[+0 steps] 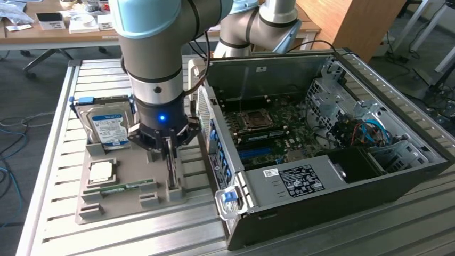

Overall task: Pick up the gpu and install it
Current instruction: 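Pick up the gpu and move the gpu toward the slot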

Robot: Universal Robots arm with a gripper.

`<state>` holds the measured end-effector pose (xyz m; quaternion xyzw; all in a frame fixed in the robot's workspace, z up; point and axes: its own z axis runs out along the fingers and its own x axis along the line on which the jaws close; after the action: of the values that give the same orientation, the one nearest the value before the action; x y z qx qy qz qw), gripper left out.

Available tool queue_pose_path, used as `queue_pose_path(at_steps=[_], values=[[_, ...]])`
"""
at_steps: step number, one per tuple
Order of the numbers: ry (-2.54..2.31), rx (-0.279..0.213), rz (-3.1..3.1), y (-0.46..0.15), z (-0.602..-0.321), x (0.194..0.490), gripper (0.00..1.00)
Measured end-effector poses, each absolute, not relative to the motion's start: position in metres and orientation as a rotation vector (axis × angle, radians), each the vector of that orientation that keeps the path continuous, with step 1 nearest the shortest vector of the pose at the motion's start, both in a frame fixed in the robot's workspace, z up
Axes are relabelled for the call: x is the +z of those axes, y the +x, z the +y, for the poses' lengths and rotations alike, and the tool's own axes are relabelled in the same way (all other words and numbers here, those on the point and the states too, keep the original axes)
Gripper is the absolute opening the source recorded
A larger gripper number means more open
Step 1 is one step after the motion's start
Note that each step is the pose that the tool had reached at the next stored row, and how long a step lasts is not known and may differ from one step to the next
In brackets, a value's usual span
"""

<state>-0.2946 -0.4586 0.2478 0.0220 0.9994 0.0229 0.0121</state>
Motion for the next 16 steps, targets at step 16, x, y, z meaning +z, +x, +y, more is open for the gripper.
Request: queue_pose_path(at_steps=[16], values=[[0.069,0.071,3.116,-0.295,-0.459,0.284,0.27]])
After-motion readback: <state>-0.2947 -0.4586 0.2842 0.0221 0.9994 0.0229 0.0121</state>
